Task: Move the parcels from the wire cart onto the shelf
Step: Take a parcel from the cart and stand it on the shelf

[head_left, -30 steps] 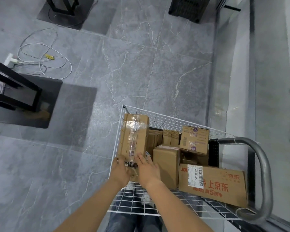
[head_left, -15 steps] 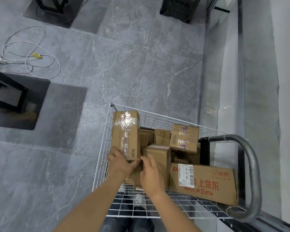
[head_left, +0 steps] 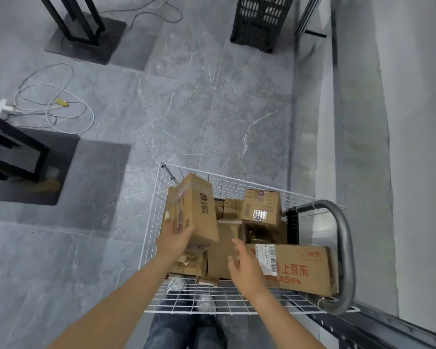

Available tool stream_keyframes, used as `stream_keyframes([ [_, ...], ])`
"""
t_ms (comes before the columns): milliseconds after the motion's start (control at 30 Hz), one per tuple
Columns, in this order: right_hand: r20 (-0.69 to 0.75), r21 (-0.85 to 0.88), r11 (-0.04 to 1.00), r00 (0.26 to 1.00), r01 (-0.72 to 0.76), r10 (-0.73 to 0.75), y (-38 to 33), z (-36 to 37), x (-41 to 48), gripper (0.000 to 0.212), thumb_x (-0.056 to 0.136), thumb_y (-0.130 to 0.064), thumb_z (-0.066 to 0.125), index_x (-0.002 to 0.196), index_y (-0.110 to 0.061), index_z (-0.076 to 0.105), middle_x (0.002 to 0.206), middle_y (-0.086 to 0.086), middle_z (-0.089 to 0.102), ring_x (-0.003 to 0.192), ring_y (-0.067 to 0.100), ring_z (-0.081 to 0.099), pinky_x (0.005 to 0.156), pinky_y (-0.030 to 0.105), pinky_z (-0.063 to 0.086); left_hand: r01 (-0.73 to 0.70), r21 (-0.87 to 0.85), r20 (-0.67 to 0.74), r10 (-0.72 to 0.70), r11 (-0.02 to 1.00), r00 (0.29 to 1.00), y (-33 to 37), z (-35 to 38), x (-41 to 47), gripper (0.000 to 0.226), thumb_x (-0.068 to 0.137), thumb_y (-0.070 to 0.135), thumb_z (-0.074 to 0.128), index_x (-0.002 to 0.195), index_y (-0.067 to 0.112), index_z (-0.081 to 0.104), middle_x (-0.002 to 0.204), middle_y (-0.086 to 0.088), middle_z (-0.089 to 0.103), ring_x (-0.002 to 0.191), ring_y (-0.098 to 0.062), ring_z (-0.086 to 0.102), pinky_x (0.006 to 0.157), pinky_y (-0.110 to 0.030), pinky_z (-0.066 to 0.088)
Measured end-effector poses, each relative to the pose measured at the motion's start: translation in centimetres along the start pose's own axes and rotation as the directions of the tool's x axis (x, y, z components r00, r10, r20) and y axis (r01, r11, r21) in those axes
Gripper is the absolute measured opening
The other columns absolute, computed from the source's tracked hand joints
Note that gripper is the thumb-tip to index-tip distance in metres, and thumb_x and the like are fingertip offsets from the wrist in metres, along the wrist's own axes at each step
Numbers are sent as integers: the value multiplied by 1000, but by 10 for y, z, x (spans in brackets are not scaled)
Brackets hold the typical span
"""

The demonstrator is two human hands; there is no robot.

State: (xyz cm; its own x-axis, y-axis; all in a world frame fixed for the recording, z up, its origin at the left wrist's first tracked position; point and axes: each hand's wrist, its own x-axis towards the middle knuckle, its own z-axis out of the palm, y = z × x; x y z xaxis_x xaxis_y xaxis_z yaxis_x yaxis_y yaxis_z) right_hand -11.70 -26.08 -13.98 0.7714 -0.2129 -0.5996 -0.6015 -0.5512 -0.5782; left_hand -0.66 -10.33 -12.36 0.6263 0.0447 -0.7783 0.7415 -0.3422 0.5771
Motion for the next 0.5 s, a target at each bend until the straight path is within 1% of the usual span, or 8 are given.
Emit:
stream_keyframes([
  [67, -35, 194, 980, 998, -50, 58, -20, -22, -3, 54, 97, -35, 52, 145, -27, 31, 135, 1, 51, 117, 17, 54, 101, 37, 46, 86, -189, 147, -58, 978, 987, 9, -10, -18, 57, 85, 30, 64, 132, 24, 32, 127, -12, 50, 99, -26, 55, 84, -45, 53],
  [100, -26, 325, 941, 994, -93, 107, -31, -34, -4, 55, 95, -40, 53, 144, -28, 31, 135, 1, 50, 118, 17, 52, 102, 38, 45, 129, -257, 213, -74, 958, 974, 15, -15, -28, 52, 87, 29, 61, 131, 25, 35, 130, -15, 48, 103, -30, 55, 88, -51, 52],
  [167, 78, 606, 768, 976, -210, 206, -51, -60, -10, 58, 92, -50, 55, 142, -31, 33, 136, 0, 47, 123, 19, 48, 103, 42, 42, 192, -369, 338, -61, 910, 939, 24, -23, -50, 49, 85, 32, 60, 129, 26, 40, 130, -18, 45, 111, -35, 52, 89, -54, 51],
  [233, 213, 742, 596, 951, -308, 226, -63, -81, -20, 58, 88, -56, 57, 138, -32, 40, 135, 1, 51, 122, 23, 50, 105, 51, 40, 263, -477, 443, -29, 839, 896, 35, -29, -77, 58, 75, 41, 64, 126, 23, 41, 121, -19, 46, 109, -38, 53, 80, -48, 56],
  [267, 260, 760, 561, 945, -328, 200, -68, -89, -28, 58, 85, -59, 58, 135, -31, 46, 131, 2, 56, 120, 25, 54, 106, 52, 40, 293, -520, 488, -3, 802, 873, 39, -32, -90, 60, 72, 45, 64, 123, 21, 43, 115, -19, 49, 104, -37, 56, 76, -45, 57],
  [333, 341, 789, 520, 937, -326, 70, -78, -102, -49, 63, 76, -64, 64, 129, -31, 57, 126, 4, 64, 121, 26, 56, 109, 52, 36, 339, -566, 581, 71, 752, 811, 48, -36, -115, 72, 62, 49, 72, 122, 17, 47, 113, -19, 56, 98, -36, 61, 76, -44, 57],
  [400, 401, 845, 434, 908, -313, -125, -86, -111, -70, 64, 77, -63, 63, 130, -28, 59, 134, 7, 59, 130, 28, 49, 115, 54, 25, 391, -588, 662, 144, 708, 735, 54, -35, -140, 90, 48, 46, 82, 125, 12, 51, 118, -21, 58, 98, -36, 61, 80, -45, 54],
  [500, 379, 917, 257, 871, -307, -312, -94, -128, -96, 74, 76, -50, 73, 137, -14, 52, 144, 20, 47, 136, 38, 39, 115, 58, 20, 450, -594, 741, 235, 667, 629, 59, -30, -173, 88, 47, 46, 84, 122, 7, 59, 126, -24, 55, 101, -38, 59, 82, -46, 50],
])
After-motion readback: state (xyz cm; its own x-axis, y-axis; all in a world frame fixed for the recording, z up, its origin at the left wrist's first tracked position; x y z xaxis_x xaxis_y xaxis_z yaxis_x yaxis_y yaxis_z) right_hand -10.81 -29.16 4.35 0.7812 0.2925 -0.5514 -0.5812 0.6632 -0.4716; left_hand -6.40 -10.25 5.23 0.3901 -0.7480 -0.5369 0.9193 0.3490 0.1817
